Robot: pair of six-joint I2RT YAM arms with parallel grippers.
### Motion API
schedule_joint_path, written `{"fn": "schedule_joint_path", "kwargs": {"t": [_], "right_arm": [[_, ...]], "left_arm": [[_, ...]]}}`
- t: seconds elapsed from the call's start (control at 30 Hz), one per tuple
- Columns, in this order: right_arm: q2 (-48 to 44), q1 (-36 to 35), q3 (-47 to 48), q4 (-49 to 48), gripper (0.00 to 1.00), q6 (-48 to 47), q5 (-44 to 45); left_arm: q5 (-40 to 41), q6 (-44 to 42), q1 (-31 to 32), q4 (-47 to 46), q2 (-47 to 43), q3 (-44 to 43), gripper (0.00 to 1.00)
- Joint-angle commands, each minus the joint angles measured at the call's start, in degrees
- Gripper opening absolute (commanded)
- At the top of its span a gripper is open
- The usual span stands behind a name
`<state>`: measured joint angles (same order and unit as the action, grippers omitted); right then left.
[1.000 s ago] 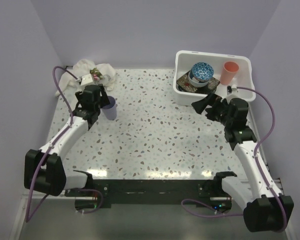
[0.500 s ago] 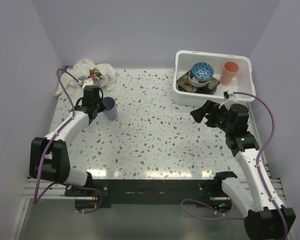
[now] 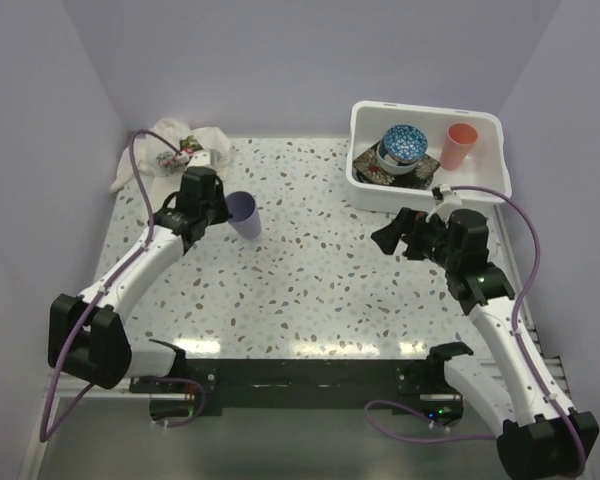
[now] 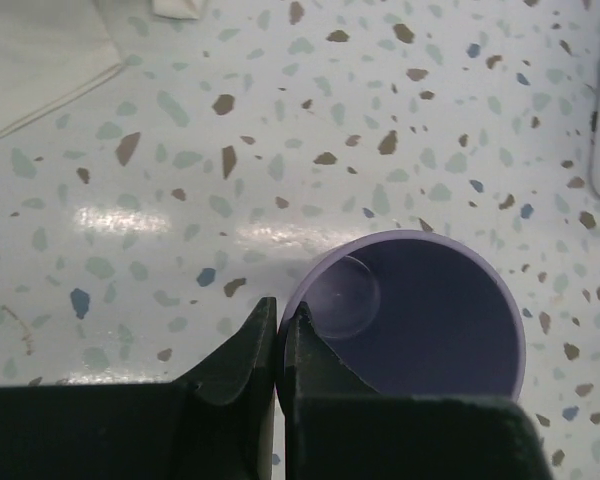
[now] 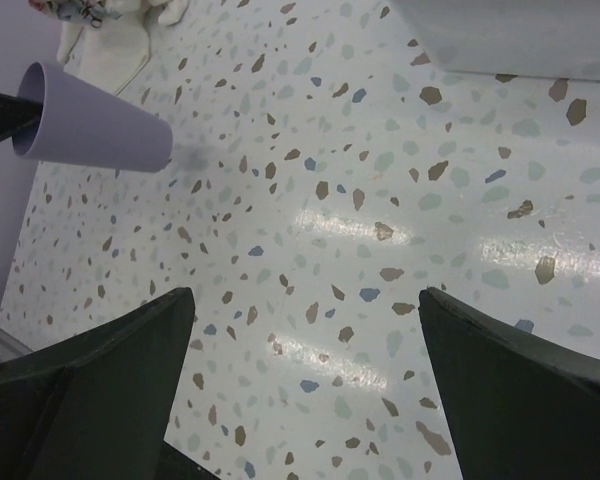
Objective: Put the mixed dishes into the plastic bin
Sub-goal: Pick up the cup from the center of the board, then pass from the left arm to the right
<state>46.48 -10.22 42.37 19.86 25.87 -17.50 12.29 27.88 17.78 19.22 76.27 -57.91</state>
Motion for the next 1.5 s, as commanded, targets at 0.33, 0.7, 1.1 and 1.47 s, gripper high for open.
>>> {"fn": "schedule_joint_path", "kwargs": {"t": [0.33, 0.7, 1.1, 1.47], "right_arm": [[1.8, -16.3, 3.8, -6.1, 0.98, -12.2, 4.3], [12.2, -23.3, 11.8, -9.0, 0.99, -18.8, 2.7], [16.3, -29.3, 11.9, -16.9, 0.99, -32.0, -1.9], [16.7, -29.5, 8.5, -27.0, 0.99, -30.9, 2.1]], "left_arm": [[-5.3, -0.4, 13.1, 9.6, 2.1, -15.0, 0.0], [-5.9, -1.7, 19.4, 13.8, 5.3, -20.6, 0.0], [-9.7, -2.7, 21.4, 14.4, 6.2, -24.5, 0.0], [-14.6, -1.9, 21.3, 9.7, 2.2, -23.4, 0.0]]}}
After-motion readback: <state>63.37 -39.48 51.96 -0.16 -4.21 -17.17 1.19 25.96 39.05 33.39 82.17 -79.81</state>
